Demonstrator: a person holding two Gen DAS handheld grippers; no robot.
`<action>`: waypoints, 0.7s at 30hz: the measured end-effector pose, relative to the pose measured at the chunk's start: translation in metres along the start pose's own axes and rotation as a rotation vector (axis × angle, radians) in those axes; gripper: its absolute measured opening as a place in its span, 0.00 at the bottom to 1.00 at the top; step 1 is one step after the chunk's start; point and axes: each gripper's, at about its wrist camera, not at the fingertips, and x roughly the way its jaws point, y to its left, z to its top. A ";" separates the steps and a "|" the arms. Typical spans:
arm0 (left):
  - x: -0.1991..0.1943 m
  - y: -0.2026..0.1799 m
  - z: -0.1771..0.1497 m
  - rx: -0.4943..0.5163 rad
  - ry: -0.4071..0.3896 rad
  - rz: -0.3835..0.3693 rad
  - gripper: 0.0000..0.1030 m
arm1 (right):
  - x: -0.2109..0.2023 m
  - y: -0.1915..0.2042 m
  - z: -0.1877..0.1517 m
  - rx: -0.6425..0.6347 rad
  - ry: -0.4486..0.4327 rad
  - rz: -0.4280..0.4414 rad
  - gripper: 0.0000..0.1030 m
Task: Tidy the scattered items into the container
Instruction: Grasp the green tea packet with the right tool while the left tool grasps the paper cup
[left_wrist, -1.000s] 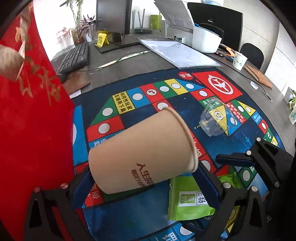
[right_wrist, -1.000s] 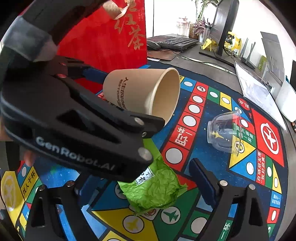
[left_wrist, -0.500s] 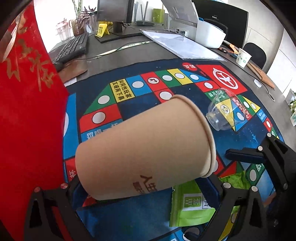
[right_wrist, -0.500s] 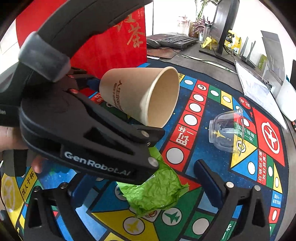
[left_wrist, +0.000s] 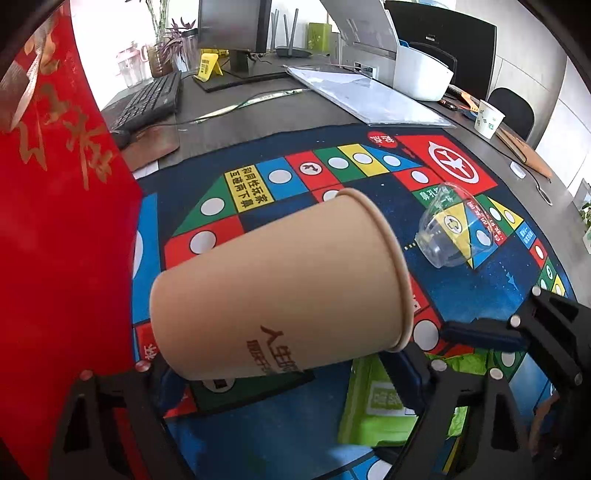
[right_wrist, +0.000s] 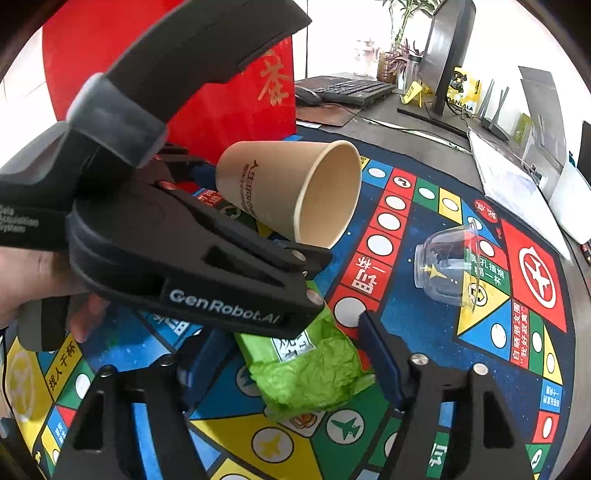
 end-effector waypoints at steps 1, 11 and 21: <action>0.000 0.000 0.000 0.001 0.000 0.000 0.90 | -0.001 0.000 -0.001 0.003 0.000 0.003 0.69; -0.003 0.005 0.000 -0.024 -0.001 -0.014 0.89 | -0.007 0.002 -0.005 -0.011 0.001 0.026 0.53; -0.009 0.006 0.000 -0.017 -0.008 -0.007 0.89 | -0.013 0.008 -0.014 -0.012 0.019 0.023 0.53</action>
